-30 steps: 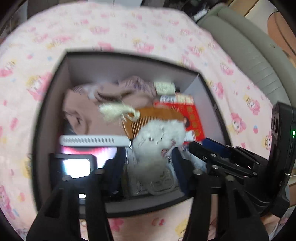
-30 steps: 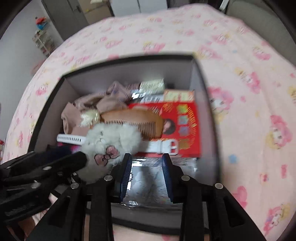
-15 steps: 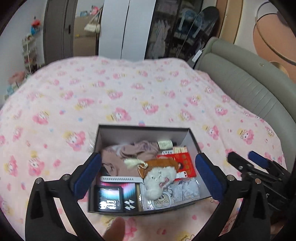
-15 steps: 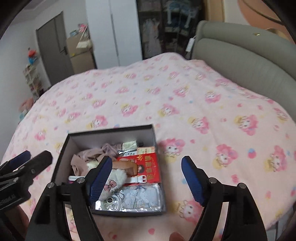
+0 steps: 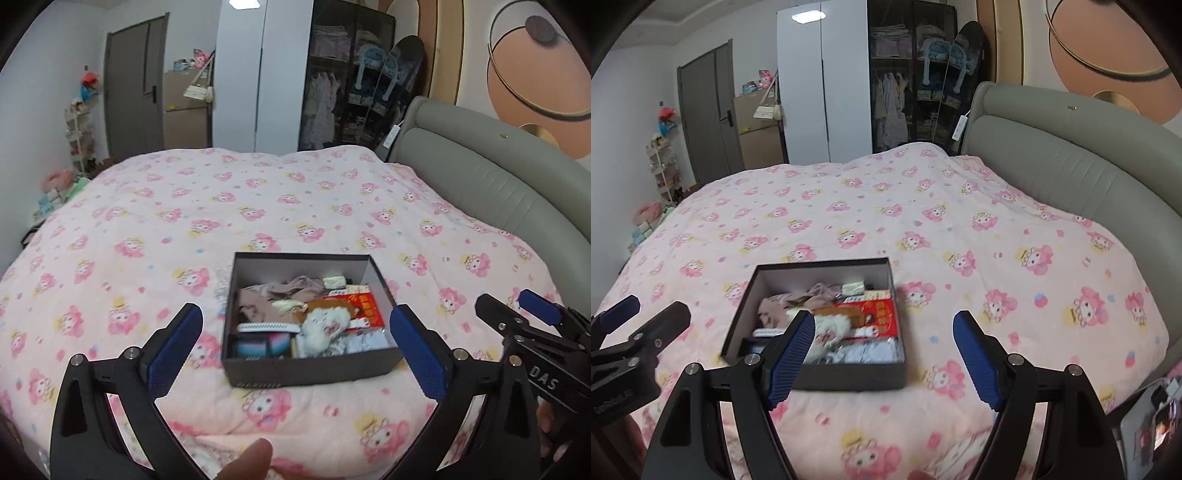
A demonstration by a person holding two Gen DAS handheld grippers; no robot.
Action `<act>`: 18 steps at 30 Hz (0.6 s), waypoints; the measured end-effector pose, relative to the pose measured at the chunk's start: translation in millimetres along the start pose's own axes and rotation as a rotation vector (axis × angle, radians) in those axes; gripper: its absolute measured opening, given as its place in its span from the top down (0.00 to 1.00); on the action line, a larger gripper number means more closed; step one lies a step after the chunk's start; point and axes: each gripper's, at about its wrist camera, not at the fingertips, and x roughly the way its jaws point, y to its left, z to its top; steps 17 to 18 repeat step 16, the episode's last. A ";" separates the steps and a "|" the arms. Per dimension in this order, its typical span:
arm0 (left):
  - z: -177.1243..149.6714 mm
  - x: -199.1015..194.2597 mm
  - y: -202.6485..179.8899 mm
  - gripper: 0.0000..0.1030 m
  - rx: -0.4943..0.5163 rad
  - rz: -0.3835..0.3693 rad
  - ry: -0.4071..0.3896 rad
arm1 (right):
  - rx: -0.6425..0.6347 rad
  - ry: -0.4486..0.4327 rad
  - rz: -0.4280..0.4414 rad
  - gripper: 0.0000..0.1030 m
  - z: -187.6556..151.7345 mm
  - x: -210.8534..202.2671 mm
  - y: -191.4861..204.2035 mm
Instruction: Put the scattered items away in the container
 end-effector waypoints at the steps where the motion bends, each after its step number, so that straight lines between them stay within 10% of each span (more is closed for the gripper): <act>1: -5.4 -5.1 0.7 0.01 0.000 -0.002 0.000 | 0.001 -0.004 0.007 0.27 -5.7 -6.2 0.7; 18: -48.3 -13.4 -0.9 0.01 0.007 -0.003 0.042 | 0.028 0.060 0.003 0.27 -58.2 -12.0 1.9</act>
